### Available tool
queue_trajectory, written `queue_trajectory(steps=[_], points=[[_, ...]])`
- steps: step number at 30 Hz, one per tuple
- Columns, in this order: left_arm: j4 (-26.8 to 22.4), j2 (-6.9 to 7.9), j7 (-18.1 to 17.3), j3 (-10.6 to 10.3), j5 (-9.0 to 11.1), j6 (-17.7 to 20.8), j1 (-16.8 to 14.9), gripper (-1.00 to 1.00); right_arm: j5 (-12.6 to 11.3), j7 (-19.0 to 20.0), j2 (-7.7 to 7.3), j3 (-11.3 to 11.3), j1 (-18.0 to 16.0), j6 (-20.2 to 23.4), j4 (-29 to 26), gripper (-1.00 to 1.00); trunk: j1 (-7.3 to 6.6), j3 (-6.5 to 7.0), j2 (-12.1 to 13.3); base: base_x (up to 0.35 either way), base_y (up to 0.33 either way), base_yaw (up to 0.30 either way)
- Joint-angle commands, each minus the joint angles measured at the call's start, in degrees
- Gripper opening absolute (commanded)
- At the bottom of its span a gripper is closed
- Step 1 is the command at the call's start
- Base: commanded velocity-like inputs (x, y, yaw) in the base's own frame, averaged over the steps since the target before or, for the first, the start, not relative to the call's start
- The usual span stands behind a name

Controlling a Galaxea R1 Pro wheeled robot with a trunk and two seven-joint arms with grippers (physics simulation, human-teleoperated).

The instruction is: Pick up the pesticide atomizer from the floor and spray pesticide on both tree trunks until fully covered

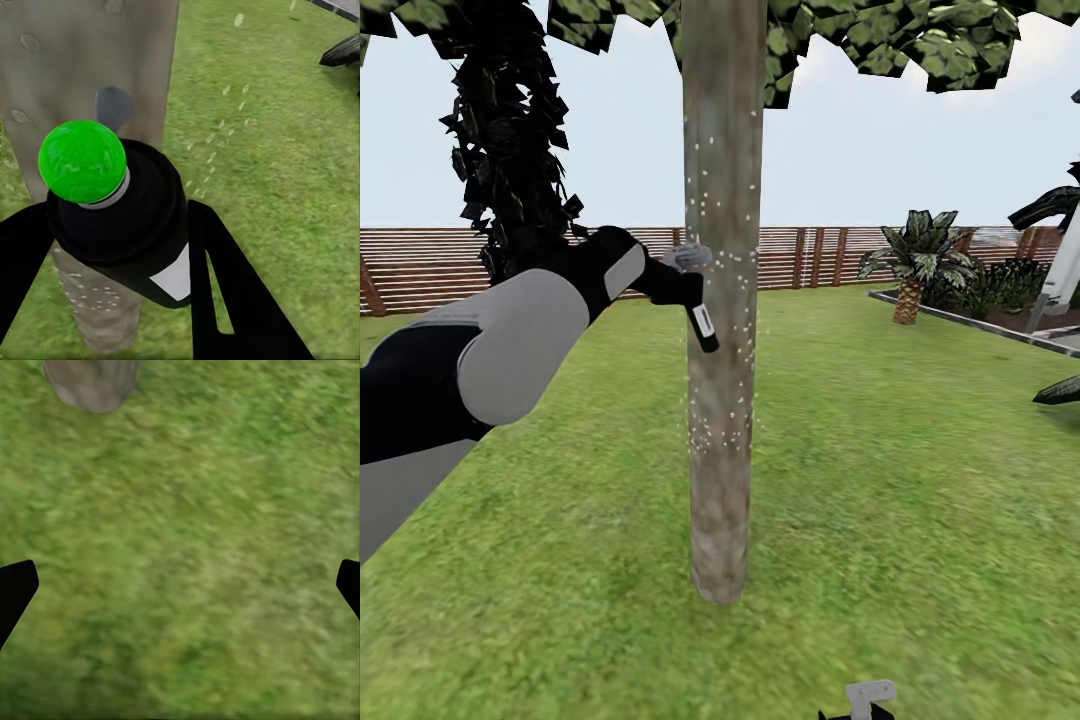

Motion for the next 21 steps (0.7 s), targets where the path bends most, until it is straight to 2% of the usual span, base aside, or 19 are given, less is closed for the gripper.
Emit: queue_trajectory(steps=[1,12,14,16,18,21], points=[[-0.10,-0.01,-0.14,0.51,-0.49,0.33,-0.04,-1.00,0.55,-0.43,0.01,0.14,-0.05,-0.09,0.06,1.00,0.03,-0.13,-0.13,-0.094,0.013,0.000],[0.03,-0.01,0.17,0.49,-1.01,0.24,-0.04,-1.00,0.55,-0.43,0.01,0.14,-0.05,-0.11,0.06,1.00,0.03,-0.13,-0.13,-0.187,0.013,0.000],[0.94,-0.01,6.14,0.36,-2.15,-0.39,-0.02,-1.00,0.55,-0.43,0.01,0.14,-0.05,-0.10,0.06,1.00,0.03,-0.13,-0.13,-0.022,0.000,0.000],[1.21,-0.01,11.95,0.33,-2.60,-2.83,0.04,-1.00,0.55,-0.43,0.01,0.14,-0.05,-0.10,0.06,1.00,0.03,-0.13,-0.13,-0.009,0.000,0.000],[1.37,-0.01,15.20,0.33,-2.86,-5.40,0.12,-1.00,0.55,-0.43,0.01,0.14,-0.05,-0.10,0.06,1.00,0.03,-0.13,-0.13,-0.003,0.000,0.000],[1.48,-0.01,15.99,0.33,-2.90,-6.30,1.16,-1.00,0.55,-0.43,0.01,0.14,-0.05,-0.09,0.06,1.00,0.03,-0.13,-0.13,0.000,0.000,0.000]])
